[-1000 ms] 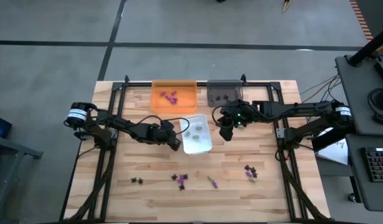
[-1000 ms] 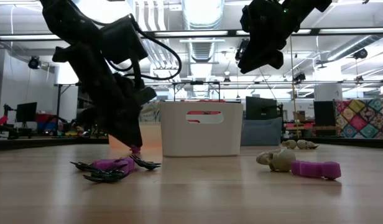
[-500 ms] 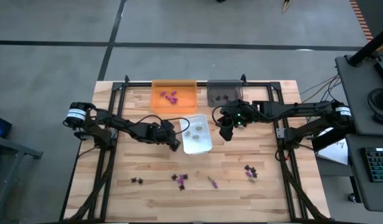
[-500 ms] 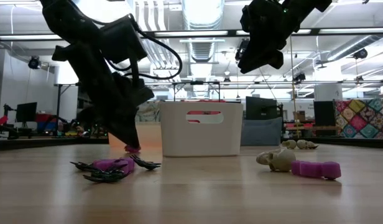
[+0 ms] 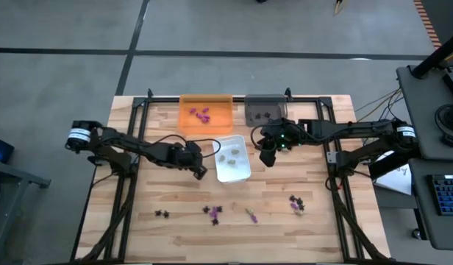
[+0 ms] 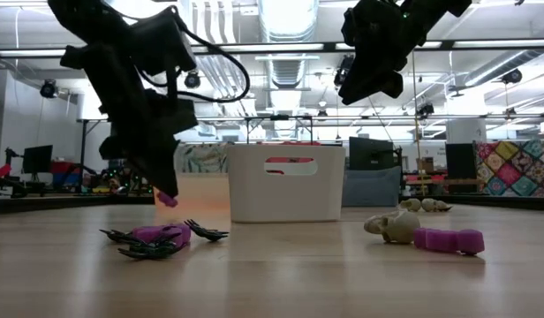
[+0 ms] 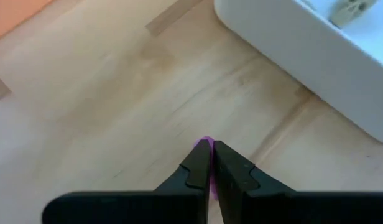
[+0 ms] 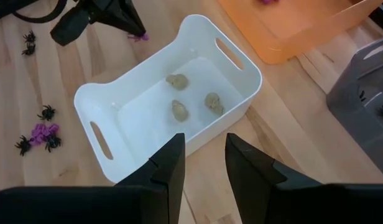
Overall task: Sort Halloween decoration
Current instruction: Put the purple skeleton toy into the orange bin
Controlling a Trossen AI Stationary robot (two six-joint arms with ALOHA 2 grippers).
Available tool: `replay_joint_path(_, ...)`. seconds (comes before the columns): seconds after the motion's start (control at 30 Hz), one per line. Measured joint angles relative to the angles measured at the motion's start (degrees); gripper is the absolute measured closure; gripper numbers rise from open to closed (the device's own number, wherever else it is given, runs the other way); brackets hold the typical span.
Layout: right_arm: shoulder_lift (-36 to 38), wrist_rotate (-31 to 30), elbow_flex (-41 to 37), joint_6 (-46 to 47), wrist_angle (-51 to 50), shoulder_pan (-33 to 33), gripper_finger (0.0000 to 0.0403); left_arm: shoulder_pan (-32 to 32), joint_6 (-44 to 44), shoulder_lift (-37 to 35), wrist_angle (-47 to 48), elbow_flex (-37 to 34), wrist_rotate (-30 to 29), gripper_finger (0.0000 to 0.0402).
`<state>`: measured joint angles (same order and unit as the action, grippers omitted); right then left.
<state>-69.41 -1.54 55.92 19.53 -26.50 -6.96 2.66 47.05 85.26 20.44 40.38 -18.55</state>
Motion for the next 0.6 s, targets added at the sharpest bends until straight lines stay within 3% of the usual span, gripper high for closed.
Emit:
replay_joint_path(0.4, -0.01, 0.00, 0.00, -0.06, -0.19, 0.48, 0.0298, 0.02, -6.55, -10.68, 2.55, 0.02, 0.54, 0.0401)
replay_joint_path(0.6, -0.02, -0.02, 0.00, -0.09, -0.15, 0.48, 0.0298, -2.42, -13.55, -17.06, 2.44, 1.52, -5.92, 0.0401)
